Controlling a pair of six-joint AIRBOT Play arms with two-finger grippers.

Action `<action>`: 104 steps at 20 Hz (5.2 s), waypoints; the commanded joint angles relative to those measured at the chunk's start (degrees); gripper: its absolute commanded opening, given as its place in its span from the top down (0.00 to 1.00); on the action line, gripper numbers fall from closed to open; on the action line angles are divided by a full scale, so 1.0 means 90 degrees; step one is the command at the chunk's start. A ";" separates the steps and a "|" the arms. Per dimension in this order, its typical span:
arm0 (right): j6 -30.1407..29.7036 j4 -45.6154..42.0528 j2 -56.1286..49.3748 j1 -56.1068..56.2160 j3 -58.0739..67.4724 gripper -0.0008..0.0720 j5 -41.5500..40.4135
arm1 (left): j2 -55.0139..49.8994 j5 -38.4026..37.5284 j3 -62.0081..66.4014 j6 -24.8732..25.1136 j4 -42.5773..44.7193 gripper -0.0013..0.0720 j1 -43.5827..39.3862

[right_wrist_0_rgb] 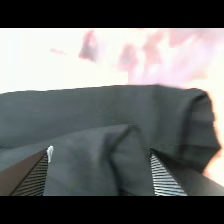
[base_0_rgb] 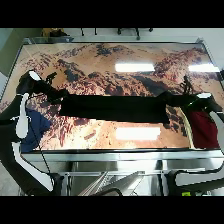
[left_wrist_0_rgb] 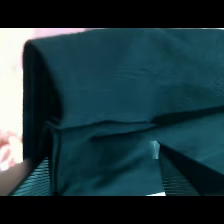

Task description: Fold the shirts.

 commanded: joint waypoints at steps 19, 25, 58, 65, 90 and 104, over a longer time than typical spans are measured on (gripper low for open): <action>-0.0056 0.0102 -0.0930 -0.0058 0.0415 0.96 0.1440 | -0.0075 -0.0644 0.1817 -0.0328 -0.1484 0.96 -0.1321; 0.0585 0.0102 0.0119 -0.0053 0.2103 0.96 0.2861 | -0.0121 0.2076 0.0556 -0.0333 -0.1508 0.96 -0.3402; 0.0211 0.1498 -0.2521 0.6416 0.3689 0.17 -0.1948 | 0.4631 -0.1848 0.1780 0.1013 -0.4442 0.96 -0.0510; 0.1753 -0.0046 -0.1078 0.3628 0.3682 0.17 0.0590 | 0.5192 -0.1722 0.1564 0.1020 -0.3798 0.96 -0.0478; 0.1603 0.1105 -0.1977 0.2290 0.3123 0.96 0.1838 | 0.6076 -0.0784 -0.0687 0.1292 -0.3801 0.96 -0.0478; 0.5214 0.0831 0.0352 -0.2302 0.4085 0.96 0.1173 | 0.6076 -0.1166 -0.0687 0.1294 -0.3798 0.96 -0.0478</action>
